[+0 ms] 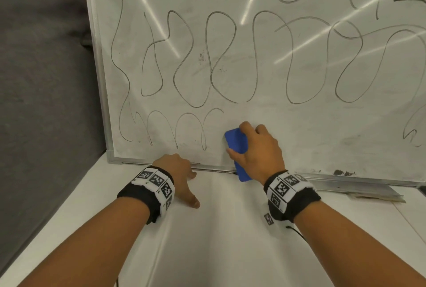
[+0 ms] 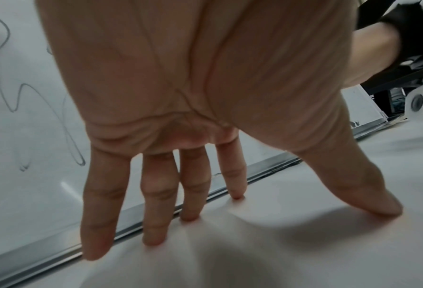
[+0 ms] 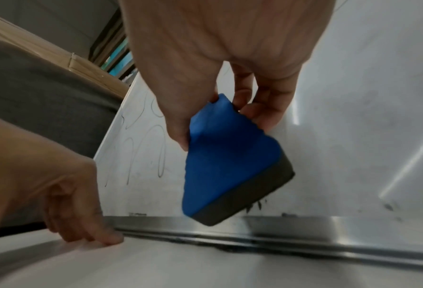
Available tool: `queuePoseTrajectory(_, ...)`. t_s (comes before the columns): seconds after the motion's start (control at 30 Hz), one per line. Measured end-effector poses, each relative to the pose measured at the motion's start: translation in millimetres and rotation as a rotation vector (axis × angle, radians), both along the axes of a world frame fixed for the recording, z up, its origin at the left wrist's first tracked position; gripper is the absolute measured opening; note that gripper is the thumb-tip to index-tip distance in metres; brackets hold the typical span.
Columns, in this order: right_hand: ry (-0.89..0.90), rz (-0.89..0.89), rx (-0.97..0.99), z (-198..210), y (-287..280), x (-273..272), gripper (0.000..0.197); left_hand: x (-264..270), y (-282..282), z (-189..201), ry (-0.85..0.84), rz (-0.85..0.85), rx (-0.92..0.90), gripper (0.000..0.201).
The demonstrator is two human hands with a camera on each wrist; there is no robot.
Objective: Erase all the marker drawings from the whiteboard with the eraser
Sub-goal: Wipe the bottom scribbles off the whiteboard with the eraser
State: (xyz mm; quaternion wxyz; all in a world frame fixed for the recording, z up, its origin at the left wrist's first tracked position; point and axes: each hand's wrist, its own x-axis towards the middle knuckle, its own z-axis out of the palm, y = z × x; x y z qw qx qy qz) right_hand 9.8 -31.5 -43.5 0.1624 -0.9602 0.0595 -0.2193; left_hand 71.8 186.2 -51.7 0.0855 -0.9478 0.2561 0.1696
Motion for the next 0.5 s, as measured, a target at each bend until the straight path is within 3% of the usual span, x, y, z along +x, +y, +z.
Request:
queuePoseTrajectory(0.2,-0.157,-0.019,0.045,27.0,7.7,18.1,0.055,9.1,10.8,1.0,0.025,0.017,0.029,0.111)
queuePoseTrajectory(0.4,0.170,0.042,-0.138,-5.8,5.2,-1.3,0.056,11.5,5.1,2.4,0.050,0.028,0.022,0.105)
queuePoseTrajectory(0.5,0.198,0.013,-0.221,-4.4,-7.5,-8.0,0.053,12.1,3.3,4.8,0.063,0.030,0.024,0.104)
